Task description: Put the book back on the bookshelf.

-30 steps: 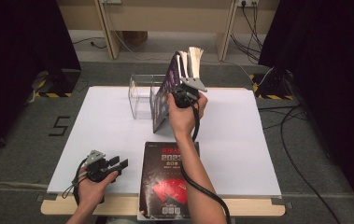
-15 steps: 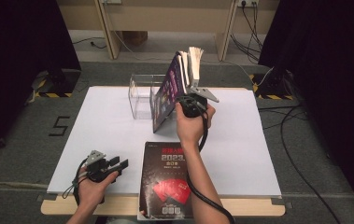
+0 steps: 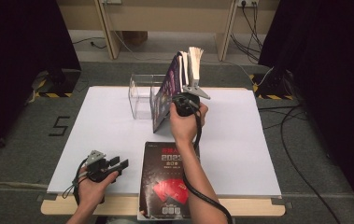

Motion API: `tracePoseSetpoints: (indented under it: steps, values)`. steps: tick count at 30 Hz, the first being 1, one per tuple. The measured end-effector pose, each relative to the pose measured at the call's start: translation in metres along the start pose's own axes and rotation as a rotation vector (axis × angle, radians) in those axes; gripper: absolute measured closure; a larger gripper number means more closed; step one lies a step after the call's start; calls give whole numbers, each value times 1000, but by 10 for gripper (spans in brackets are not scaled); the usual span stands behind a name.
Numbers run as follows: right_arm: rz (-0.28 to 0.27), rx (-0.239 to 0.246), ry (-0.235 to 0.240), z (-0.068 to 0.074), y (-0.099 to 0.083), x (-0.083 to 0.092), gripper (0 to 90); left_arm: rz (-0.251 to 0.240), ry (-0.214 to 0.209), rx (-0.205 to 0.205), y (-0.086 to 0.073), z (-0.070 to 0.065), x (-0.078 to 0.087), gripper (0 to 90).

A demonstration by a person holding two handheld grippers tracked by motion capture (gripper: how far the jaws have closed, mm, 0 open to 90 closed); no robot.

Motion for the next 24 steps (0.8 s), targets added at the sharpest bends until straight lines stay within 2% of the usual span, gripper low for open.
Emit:
tracePoseSetpoints:
  steps: [5,16,21,24]
  values:
    - [-2,17,13,7,4,-4,790,1,0,0,0,0,0,522]
    - [37,-36,28,9,15,-17,734,4,-4,2,-1,0,-1,522]
    - [73,-54,11,8,13,-24,728,4,-5,3,-1,0,-1,522]
    - [75,-48,-1,8,11,-27,744,5,-5,2,-1,1,-1,522]
Point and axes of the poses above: each handheld gripper's, and its own axes: x roughly backward along the jaws, y roughly out of its top, z roughly to its left, the point moved 6 cm from there along -x, roughly forward along the jaws, and after that the axes turned 4 degrees about -y, right-handed, at the moved point
